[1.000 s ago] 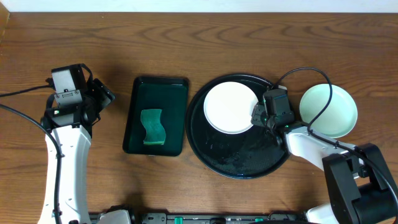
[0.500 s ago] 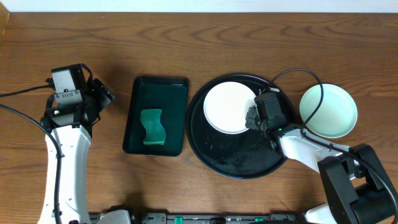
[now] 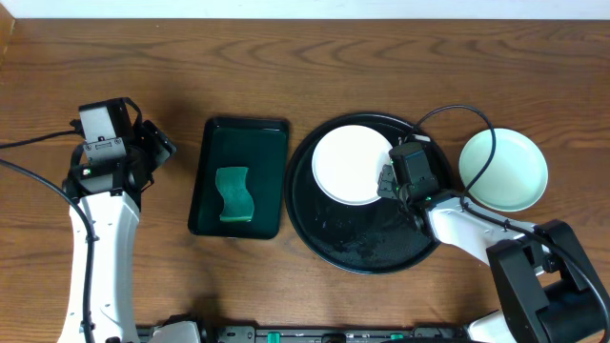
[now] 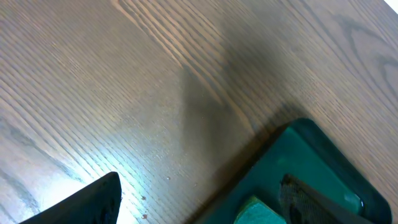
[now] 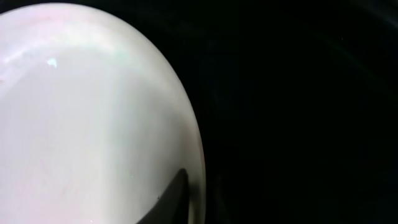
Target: Clean dirty plates on tray and stack at the side
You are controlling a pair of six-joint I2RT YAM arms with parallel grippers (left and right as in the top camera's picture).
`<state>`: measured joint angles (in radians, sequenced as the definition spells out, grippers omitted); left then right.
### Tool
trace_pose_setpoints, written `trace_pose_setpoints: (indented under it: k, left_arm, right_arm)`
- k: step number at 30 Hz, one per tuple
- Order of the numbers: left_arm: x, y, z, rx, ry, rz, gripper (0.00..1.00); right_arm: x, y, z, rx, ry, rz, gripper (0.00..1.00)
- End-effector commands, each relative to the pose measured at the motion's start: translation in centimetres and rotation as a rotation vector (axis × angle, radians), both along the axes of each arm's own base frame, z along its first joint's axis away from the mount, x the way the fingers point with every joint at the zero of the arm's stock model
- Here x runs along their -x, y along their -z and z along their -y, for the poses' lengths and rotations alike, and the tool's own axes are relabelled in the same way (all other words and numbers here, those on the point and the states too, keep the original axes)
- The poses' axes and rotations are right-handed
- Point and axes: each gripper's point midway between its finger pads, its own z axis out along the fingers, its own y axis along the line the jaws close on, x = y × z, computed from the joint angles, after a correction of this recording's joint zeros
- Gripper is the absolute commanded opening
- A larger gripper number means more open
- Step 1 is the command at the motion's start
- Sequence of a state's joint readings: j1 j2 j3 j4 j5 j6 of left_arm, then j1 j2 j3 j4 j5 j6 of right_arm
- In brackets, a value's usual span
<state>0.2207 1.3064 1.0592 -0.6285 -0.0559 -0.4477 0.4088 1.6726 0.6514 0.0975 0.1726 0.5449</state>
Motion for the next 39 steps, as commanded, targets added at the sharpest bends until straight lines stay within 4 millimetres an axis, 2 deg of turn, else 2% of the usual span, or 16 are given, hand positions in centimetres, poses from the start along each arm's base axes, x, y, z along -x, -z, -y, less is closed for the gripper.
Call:
trace_pose_setpoints:
  k: [1,4,13,16,19,24,26,29,32,35,37,39]
  left_arm:
    - [-0.1,-0.6,-0.4,-0.012,-0.011,0.01,0.81]
    - [-0.1,-0.6,-0.4,-0.012,-0.011,0.01,0.81]
    - [-0.1,-0.6,-0.4,-0.012,-0.011,0.01,0.81]
    - [-0.1,-0.6,-0.4,-0.012,-0.012,0.01,0.81]
    - [-0.1,-0.6,-0.4,-0.012,-0.011,0.01,0.81]
    - [-0.1,-0.6,-0.4,-0.012,-0.012,0.01,0.81]
    - [-0.1,-0.6,-0.4,-0.012,-0.012,0.01,0.81]
    - [-0.1,-0.6,-0.4,-0.012,-0.012,0.01,0.81]
    - [-0.1,-0.6,-0.4,-0.012,-0.011,0.01,0.81]
    - [-0.1,-0.6,-0.4,-0.012,-0.012,0.01,0.81]
    - [-0.1,-0.6,-0.4,-0.012,-0.012,0.01,0.81]
    - [-0.1,-0.6,-0.4,-0.012,-0.012,0.01,0.81]
  right_arm:
    - [0.4,0.5,0.4,0.019,0.015,-0.01,0.07]
    - [0.4,0.5,0.4,0.019,0.015,-0.01,0.01]
    - [0.8,0.7,0.3,0.017,0.008,-0.029,0.01]
    - [0.8,0.7,0.4,0.017,0.008,-0.03,0.07]
    - [0.8,0.8,0.4,0.017,0.008,-0.031,0.01]
    - [0.8,0.9,0.4,0.019,0.009,-0.034,0.01]
    - [0.9,1.2,0.4,0.023,0.009,-0.043,0.03]
    - [1.2,2.2,0.6,0.034,0.009,-0.066,0.12]
    - [1.4,3.1,0.6,0.041,0.009,-0.085,0.14]
    - [1.3,3.3,0.6,0.041,0.008,-0.085,0.12]
    - [1.1,3.2,0.5,0.034,0.007,-0.075,0.01]
    - [1.0,3.0,-0.5,-0.01,-0.021,-0.072,0.01]
